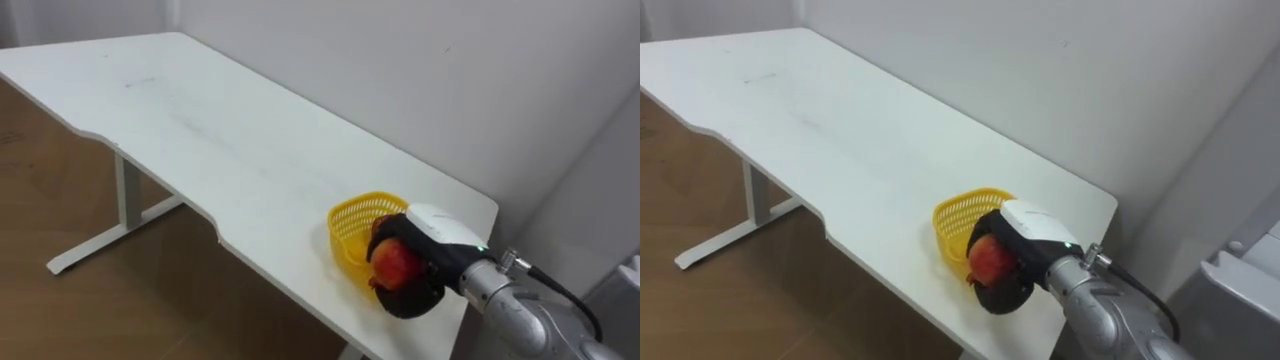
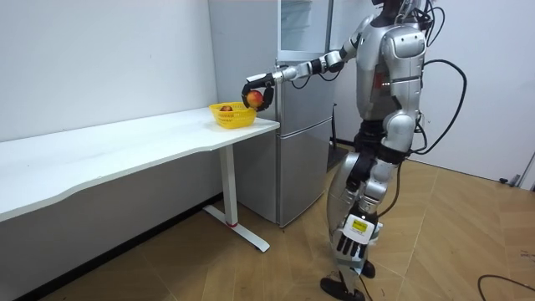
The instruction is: Retrieve from the upper fridge
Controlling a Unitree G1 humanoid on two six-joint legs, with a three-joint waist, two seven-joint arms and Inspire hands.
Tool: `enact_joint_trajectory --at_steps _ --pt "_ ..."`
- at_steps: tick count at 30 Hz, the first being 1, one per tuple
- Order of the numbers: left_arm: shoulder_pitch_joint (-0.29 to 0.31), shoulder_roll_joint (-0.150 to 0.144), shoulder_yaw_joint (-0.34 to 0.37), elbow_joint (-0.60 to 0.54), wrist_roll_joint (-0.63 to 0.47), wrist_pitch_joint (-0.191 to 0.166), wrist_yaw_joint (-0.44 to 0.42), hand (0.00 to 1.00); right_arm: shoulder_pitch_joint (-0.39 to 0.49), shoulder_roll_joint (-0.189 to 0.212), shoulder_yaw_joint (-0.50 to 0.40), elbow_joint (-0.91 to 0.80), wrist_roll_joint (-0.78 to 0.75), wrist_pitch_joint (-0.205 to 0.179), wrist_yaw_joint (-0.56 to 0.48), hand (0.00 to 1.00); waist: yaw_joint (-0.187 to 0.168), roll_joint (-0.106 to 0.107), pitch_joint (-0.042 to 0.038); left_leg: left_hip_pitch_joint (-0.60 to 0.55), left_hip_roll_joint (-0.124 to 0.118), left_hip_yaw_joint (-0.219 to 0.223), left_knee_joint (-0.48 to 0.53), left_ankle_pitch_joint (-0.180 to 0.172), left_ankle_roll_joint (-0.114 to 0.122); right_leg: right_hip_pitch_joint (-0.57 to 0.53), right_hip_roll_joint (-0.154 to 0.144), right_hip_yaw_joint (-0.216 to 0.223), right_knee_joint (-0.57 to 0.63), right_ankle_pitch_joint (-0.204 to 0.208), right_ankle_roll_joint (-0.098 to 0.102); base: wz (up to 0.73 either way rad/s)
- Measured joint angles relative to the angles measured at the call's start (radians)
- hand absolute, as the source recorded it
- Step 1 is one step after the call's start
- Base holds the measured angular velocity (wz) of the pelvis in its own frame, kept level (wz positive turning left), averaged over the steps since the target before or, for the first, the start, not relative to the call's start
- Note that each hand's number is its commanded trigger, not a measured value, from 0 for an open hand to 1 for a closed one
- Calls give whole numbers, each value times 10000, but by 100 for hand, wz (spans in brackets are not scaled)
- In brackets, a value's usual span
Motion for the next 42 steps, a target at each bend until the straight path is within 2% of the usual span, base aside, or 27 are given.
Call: enact_joint_trajectory --at_steps 10,21,26,31,42 --pt "45 17 -6 -40 18 175 111 0 -78 -6 -30 257 78 100 -148 100 -34 -7 -10 -196 -37 -179 186 0 0 -22 1 -201 6 1 -1 6" --pt "139 20 -185 -127 -52 423 403 0 -189 -10 -145 513 2436 115 -424 100 -270 73 -15 10 -68 -241 231 0 5 237 -25 -200 2 0 0 3" --pt "182 1 -177 -157 -55 587 424 0 -190 -39 -436 779 3644 414 -446 100 -280 174 -136 48 -69 -209 187 2 6 245 -28 -183 6 0 0 -2" --pt "220 -13 -164 -227 -26 736 430 0 -190 -39 -823 777 4872 528 -457 100 -307 312 -151 204 -69 -192 72 5 9 328 -17 -152 -10 -2 4 0" --pt "339 -55 -165 -382 23 809 424 0 -190 -38 -1160 778 5251 529 -440 100 -432 387 -142 214 -73 -213 47 5 8 321 -33 -194 -22 -2 4 0"
